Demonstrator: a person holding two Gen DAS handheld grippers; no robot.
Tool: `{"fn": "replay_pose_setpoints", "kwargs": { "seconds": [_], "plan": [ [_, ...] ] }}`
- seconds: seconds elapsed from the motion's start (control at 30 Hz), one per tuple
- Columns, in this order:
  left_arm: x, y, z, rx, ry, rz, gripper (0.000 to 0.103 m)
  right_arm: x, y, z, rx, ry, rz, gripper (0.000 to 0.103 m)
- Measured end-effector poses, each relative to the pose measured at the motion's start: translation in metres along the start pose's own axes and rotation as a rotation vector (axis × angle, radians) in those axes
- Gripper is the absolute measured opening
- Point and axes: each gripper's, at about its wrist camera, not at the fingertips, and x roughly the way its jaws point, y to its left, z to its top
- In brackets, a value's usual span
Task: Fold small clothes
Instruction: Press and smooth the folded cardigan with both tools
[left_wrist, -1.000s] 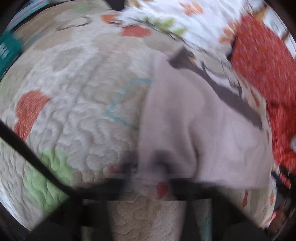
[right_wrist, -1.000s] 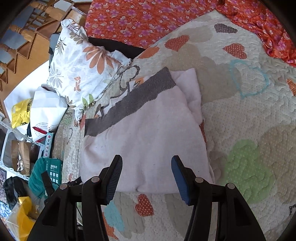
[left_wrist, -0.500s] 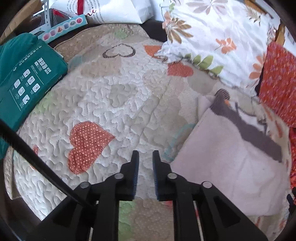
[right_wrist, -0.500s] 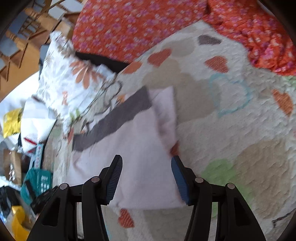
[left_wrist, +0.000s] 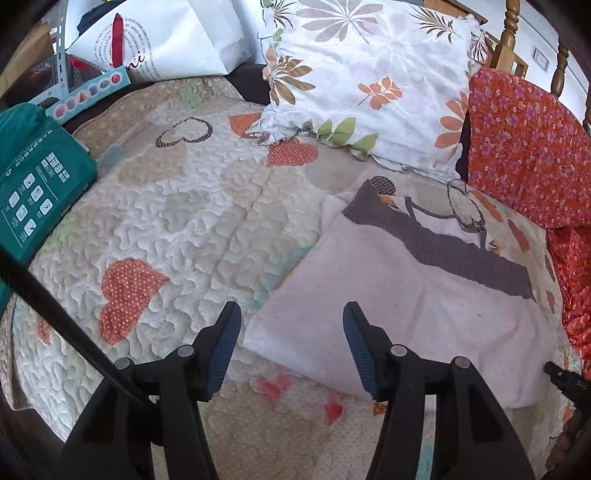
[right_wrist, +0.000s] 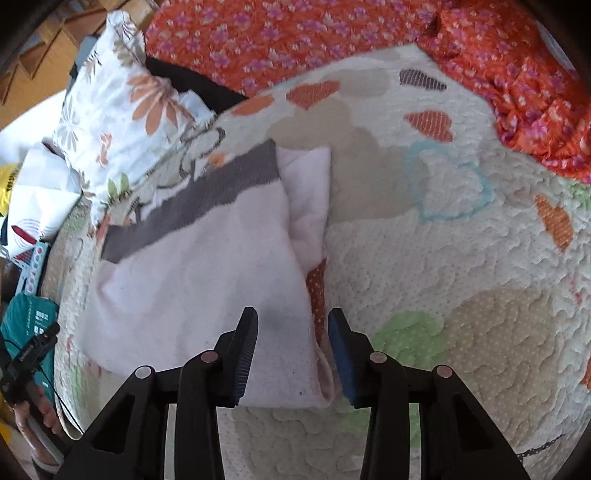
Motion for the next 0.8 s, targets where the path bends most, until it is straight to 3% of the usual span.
{"fn": "replay_pose_setpoints", "kwargs": {
  "seconds": [0.1, 0.3, 0.5, 0.67, 0.8],
  "plan": [
    [0.002, 0.000, -0.001, 0.001, 0.010, 0.003, 0.056, 0.014, -0.002, 0.000, 0.000, 0.067, 0.005, 0.005],
    [0.002, 0.001, -0.002, -0.001, 0.018, -0.001, 0.057, 0.019, -0.016, 0.003, 0.030, 0.088, -0.100, 0.005],
    [0.007, 0.006, -0.004, -0.029, 0.038, -0.004, 0.060, -0.004, -0.017, 0.011, 0.043, -0.009, -0.175, 0.008],
    [0.011, 0.013, -0.001, -0.075, 0.060, -0.027, 0.061, -0.030, -0.008, 0.015, 0.039, -0.121, -0.059, 0.008],
    [0.011, 0.020, 0.002, -0.115, 0.069, -0.047, 0.061, -0.032, 0.037, 0.003, -0.129, -0.149, -0.018, 0.014]
  ]
}}
